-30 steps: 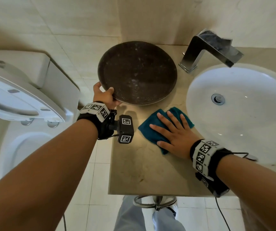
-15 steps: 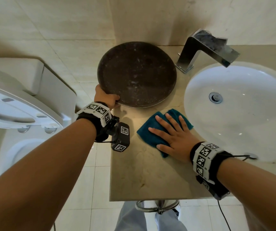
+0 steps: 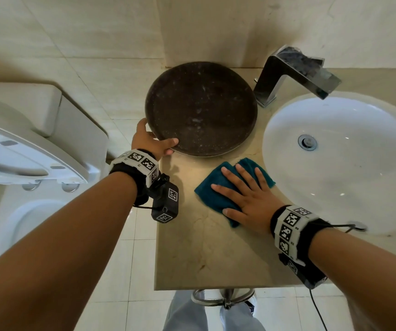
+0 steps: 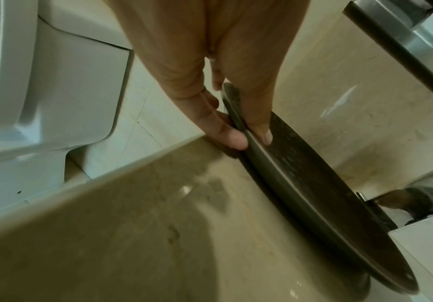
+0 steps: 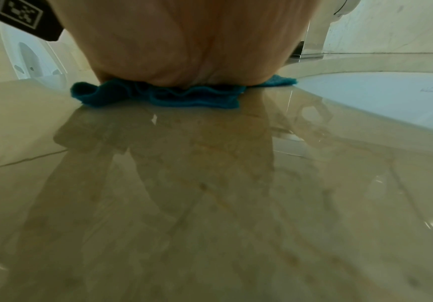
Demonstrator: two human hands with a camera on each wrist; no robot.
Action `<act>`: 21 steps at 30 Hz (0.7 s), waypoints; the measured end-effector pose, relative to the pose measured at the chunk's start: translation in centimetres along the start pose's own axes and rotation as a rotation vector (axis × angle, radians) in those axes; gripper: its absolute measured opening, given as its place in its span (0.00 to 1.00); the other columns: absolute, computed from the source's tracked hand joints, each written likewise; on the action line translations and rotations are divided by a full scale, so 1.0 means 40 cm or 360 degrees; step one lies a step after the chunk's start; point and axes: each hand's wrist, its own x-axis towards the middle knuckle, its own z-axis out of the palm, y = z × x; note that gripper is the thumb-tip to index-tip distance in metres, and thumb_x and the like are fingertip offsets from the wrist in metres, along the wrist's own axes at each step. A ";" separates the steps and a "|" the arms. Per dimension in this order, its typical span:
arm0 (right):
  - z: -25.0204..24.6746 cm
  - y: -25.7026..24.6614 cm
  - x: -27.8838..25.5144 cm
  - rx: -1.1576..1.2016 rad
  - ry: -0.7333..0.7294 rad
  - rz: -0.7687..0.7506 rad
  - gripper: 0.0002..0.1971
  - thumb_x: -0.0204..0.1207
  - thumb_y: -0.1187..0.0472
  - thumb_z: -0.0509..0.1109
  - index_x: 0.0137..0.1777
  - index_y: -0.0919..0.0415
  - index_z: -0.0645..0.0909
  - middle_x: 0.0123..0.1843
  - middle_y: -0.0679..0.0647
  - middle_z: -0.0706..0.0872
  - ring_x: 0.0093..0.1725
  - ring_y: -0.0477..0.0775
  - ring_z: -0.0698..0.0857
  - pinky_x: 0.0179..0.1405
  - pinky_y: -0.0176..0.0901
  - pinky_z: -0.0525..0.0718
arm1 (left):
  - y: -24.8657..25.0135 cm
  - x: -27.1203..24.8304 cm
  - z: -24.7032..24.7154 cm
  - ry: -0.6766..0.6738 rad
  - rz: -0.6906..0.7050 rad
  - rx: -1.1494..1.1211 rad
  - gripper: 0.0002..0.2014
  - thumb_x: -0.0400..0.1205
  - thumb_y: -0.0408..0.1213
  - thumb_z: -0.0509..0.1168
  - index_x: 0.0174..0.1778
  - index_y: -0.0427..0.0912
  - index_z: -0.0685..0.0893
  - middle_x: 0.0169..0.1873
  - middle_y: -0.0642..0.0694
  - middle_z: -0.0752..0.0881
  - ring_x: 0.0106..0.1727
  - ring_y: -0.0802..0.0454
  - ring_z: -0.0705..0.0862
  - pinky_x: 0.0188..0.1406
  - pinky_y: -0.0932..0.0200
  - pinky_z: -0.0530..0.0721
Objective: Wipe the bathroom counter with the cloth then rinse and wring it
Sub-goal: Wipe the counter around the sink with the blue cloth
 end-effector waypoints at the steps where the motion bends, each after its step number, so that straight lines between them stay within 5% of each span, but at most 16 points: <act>1: -0.001 0.000 0.000 0.0015 0.0005 0.0001 0.31 0.70 0.31 0.33 0.75 0.28 0.30 0.77 0.37 0.24 0.78 0.48 0.25 0.74 0.61 0.23 | -0.002 0.003 -0.001 0.0001 -0.0007 0.0014 0.41 0.71 0.31 0.77 0.77 0.49 0.62 0.60 0.44 0.78 0.24 0.58 0.86 0.48 0.50 0.89; 4: -0.003 0.000 0.000 0.0008 0.0014 0.0002 0.31 0.70 0.31 0.32 0.74 0.29 0.30 0.77 0.37 0.24 0.78 0.48 0.25 0.74 0.61 0.23 | -0.003 0.008 -0.003 -0.0007 -0.0011 0.0040 0.42 0.71 0.32 0.77 0.77 0.50 0.63 0.55 0.45 0.80 0.19 0.68 0.83 0.52 0.47 0.88; 7: -0.004 0.000 -0.001 0.0018 -0.0009 0.0016 0.32 0.67 0.31 0.31 0.73 0.27 0.28 0.77 0.37 0.24 0.78 0.47 0.24 0.74 0.61 0.22 | 0.003 0.001 -0.007 -0.0015 0.0108 0.0226 0.40 0.73 0.34 0.75 0.78 0.47 0.62 0.44 0.49 0.81 0.25 0.62 0.85 0.48 0.53 0.87; 11: -0.019 -0.011 0.010 0.0097 -0.0126 0.0039 0.39 0.61 0.25 0.35 0.75 0.27 0.31 0.81 0.39 0.26 0.79 0.51 0.25 0.74 0.62 0.22 | 0.001 -0.030 -0.019 -0.0023 0.0235 0.0448 0.45 0.74 0.38 0.74 0.82 0.51 0.55 0.70 0.39 0.71 0.64 0.42 0.79 0.63 0.43 0.81; 16: -0.032 -0.073 0.036 0.0181 -0.0229 0.0253 0.31 0.81 0.37 0.45 0.77 0.31 0.31 0.80 0.43 0.24 0.79 0.59 0.25 0.73 0.69 0.25 | -0.033 -0.131 -0.030 -0.0183 0.0414 0.0869 0.37 0.76 0.46 0.71 0.80 0.50 0.61 0.75 0.41 0.63 0.71 0.45 0.72 0.72 0.49 0.73; 21: -0.029 -0.112 0.057 0.0139 -0.0189 0.0268 0.31 0.82 0.39 0.45 0.78 0.33 0.31 0.81 0.45 0.24 0.80 0.62 0.26 0.72 0.72 0.27 | -0.081 -0.256 -0.030 -0.0510 0.0438 0.1291 0.31 0.84 0.43 0.62 0.81 0.46 0.58 0.80 0.43 0.61 0.80 0.47 0.61 0.78 0.55 0.59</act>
